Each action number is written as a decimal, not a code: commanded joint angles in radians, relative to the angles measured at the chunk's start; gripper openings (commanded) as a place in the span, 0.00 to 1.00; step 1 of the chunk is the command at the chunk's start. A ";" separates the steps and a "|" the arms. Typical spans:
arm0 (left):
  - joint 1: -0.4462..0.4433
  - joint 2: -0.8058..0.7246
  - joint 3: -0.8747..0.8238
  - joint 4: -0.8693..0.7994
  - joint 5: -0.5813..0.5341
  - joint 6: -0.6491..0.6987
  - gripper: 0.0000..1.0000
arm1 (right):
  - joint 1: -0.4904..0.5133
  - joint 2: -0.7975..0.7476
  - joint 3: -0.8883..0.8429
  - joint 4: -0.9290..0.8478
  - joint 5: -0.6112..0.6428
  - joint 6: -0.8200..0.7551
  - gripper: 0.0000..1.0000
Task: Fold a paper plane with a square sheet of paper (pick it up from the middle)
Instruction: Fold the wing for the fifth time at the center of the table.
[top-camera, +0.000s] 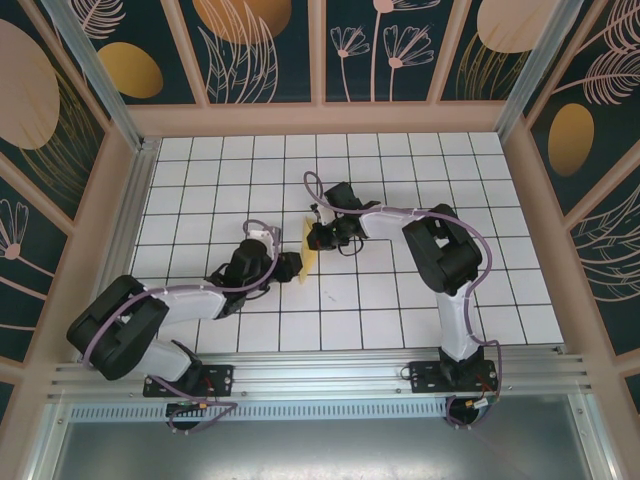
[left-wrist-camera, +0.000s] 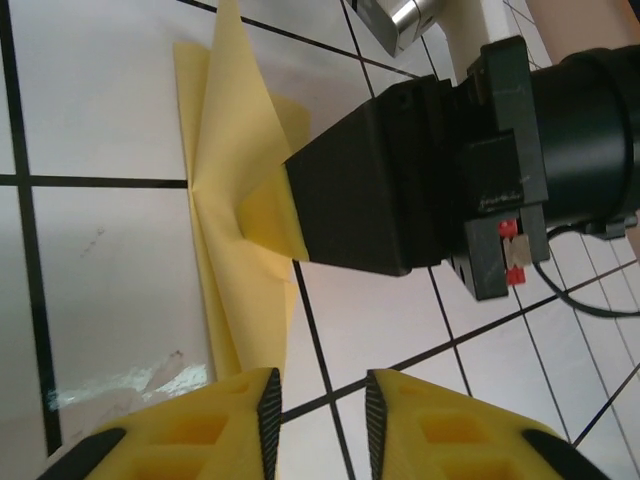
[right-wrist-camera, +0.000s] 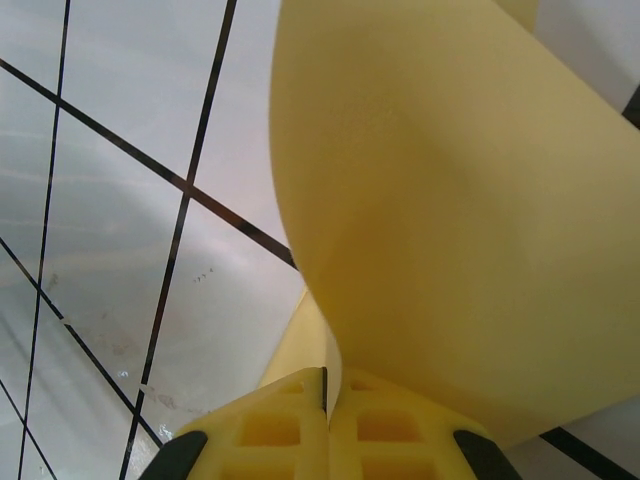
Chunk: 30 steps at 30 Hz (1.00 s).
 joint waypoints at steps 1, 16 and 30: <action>0.004 0.072 0.059 -0.015 0.046 -0.032 0.24 | -0.005 0.021 0.013 -0.005 -0.004 -0.029 0.00; 0.006 0.233 0.103 0.066 0.123 -0.050 0.10 | -0.009 0.018 -0.007 0.011 -0.023 -0.019 0.00; 0.006 0.286 0.129 0.077 0.155 -0.056 0.13 | -0.012 0.018 -0.024 0.020 -0.027 -0.005 0.00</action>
